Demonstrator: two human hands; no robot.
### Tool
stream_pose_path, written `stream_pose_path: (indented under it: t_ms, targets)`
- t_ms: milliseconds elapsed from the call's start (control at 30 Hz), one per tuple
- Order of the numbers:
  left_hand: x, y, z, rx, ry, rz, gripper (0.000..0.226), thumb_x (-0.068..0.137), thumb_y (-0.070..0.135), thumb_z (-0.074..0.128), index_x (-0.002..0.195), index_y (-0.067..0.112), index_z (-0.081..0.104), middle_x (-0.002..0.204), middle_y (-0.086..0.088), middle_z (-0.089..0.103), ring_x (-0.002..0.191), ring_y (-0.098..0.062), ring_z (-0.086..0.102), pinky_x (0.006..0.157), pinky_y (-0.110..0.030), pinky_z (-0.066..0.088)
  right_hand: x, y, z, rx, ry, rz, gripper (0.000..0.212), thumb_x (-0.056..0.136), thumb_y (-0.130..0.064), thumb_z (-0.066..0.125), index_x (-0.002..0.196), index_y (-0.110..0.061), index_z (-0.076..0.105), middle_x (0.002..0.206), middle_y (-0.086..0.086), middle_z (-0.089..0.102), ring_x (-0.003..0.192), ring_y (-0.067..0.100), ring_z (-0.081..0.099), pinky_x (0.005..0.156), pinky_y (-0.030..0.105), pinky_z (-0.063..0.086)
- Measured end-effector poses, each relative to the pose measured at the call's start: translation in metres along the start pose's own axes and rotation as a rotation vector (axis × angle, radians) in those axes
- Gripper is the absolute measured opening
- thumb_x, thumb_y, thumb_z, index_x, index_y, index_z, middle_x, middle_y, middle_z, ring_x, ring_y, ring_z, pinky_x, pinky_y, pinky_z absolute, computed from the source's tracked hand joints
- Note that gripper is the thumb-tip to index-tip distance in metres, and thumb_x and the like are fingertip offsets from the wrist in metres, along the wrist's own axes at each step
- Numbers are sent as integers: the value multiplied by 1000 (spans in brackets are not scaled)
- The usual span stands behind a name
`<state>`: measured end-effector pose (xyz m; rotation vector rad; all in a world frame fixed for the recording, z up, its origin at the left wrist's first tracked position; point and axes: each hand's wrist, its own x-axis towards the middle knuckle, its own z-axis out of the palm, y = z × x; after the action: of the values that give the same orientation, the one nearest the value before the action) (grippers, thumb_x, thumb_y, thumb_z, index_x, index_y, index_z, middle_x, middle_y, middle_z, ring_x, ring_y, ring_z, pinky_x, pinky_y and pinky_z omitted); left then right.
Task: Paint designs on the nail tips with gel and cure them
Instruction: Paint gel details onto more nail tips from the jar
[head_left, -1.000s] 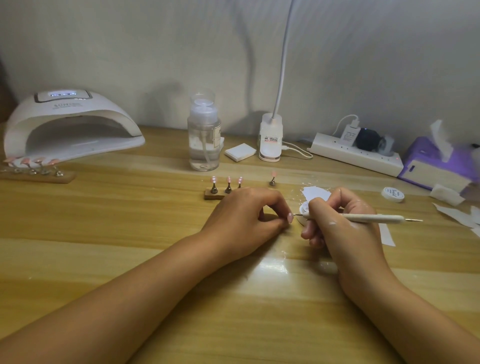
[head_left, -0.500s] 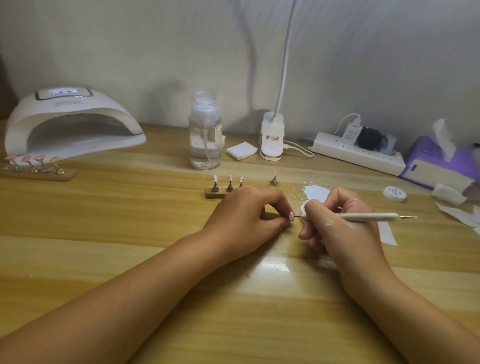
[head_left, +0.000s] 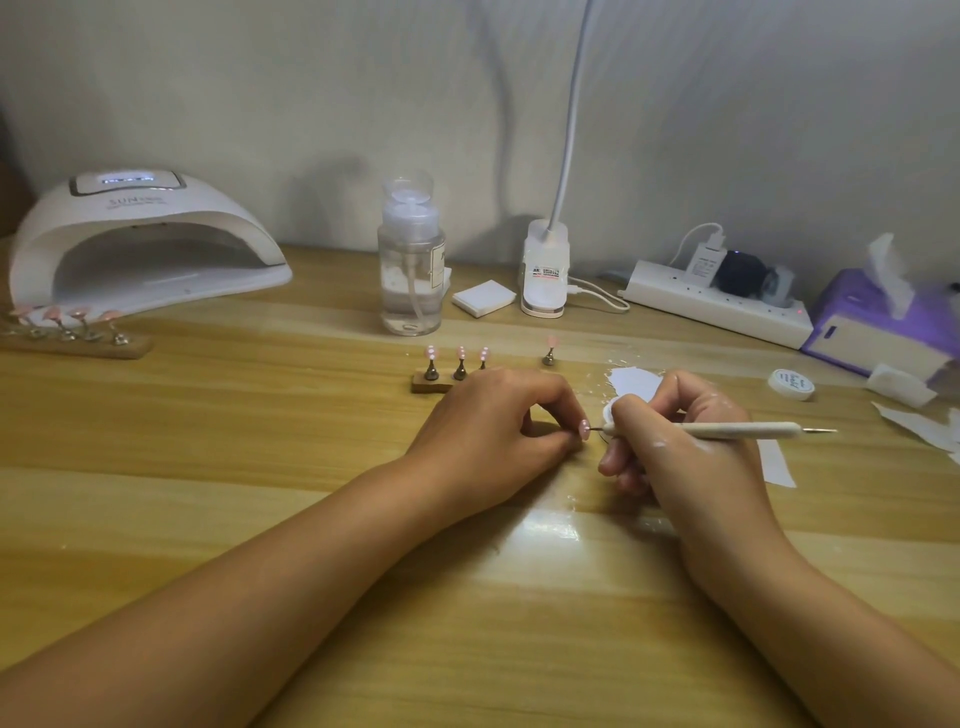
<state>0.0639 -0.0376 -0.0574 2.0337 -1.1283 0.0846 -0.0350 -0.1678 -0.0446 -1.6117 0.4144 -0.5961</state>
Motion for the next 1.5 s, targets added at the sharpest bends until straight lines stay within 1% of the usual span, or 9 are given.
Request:
stream_pose_path:
  t_ms: [700,800,900,933,1033,1133,1267,1400,1500]
  targets:
    - [0,0,-1,16,-3,-1,11,82,26,74,82,36,71,69,33,57,63,3,50,59,-17,30,1,1,0,29,20,-20,30,82,-2,61,62,-15,43,48,13,61,37,13,47,39,19,39]
    - [1,0,-1,15,-6,-3,12,82,26,74,81,37,70,68,34,57,63,4,49,58,-17,29,1,3,0,44,49,-38,32,82,-7,63,59,-20,45,47,9,59,38,12,46,38,19,38]
    - [1,0,-2,12,-16,-5,16,83,28,73,78,41,66,70,33,57,64,5,49,59,-17,29,1,2,-3,20,124,-152,28,84,-27,70,67,-26,49,47,-7,52,41,6,43,40,18,33]
    - [1,0,-2,11,-19,-5,17,83,28,73,78,42,65,70,33,57,65,5,50,60,-17,30,1,1,-5,26,143,-195,28,88,-29,72,71,-27,49,48,-9,51,42,4,43,42,17,33]
    - [0,0,-2,17,-22,-2,19,83,29,73,77,44,63,71,33,58,65,5,50,60,-17,30,3,-2,-11,56,173,-250,20,93,-28,70,79,-24,57,57,-8,57,45,4,45,42,15,35]
    - [0,0,-2,24,-19,-1,17,83,29,73,78,43,65,72,38,56,65,7,50,59,-14,28,8,3,-16,-19,201,-191,18,98,-26,62,83,-17,57,54,-2,60,39,7,43,39,17,33]
    - [0,0,-2,30,-14,8,18,83,29,74,78,44,65,71,37,56,66,9,50,59,-14,28,13,12,-17,-85,234,-123,22,94,-23,63,80,-25,46,51,-2,62,42,5,48,53,30,34]
    - [0,0,-1,27,-12,7,17,83,29,74,79,43,66,71,37,56,65,9,49,60,-17,29,15,15,-17,-140,242,-115,22,91,-23,64,77,-24,47,49,-5,60,42,0,50,57,29,35]
    - [0,-1,-1,17,-11,8,15,84,28,73,80,41,67,71,33,57,65,10,49,61,-18,31,15,16,-16,-172,232,-111,23,91,-28,66,77,-23,48,51,-4,60,44,2,49,58,30,36]
